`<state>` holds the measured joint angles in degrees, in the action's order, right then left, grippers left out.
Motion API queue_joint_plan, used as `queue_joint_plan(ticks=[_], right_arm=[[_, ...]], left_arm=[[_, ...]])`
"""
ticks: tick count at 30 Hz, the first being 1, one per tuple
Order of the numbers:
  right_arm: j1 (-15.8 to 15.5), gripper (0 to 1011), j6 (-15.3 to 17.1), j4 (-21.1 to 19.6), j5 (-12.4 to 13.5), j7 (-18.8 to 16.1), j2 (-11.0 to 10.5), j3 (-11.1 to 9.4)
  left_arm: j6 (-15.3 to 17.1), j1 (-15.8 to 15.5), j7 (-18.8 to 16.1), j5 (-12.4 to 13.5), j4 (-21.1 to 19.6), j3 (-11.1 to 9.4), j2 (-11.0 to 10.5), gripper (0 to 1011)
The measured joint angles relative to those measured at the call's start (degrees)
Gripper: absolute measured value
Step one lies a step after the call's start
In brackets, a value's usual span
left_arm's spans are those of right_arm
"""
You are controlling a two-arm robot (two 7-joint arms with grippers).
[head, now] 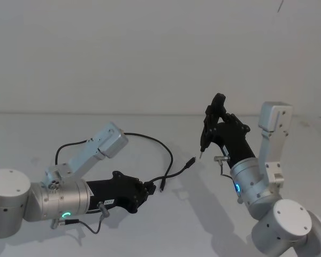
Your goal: Pick up the data cable with the one hand.
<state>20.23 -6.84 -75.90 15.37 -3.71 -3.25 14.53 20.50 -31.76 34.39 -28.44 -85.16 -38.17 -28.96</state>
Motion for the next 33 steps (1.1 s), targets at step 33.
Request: queue_joint_plan(ticks=[33], right_arm=[[-0.98, 279, 1.12, -0.52, -0.70, -1.74, 0.76, -1.36]], left_arm=[[0.00, 0.00, 0.00, 0.01, 0.01, -0.01, 0.01, 40]])
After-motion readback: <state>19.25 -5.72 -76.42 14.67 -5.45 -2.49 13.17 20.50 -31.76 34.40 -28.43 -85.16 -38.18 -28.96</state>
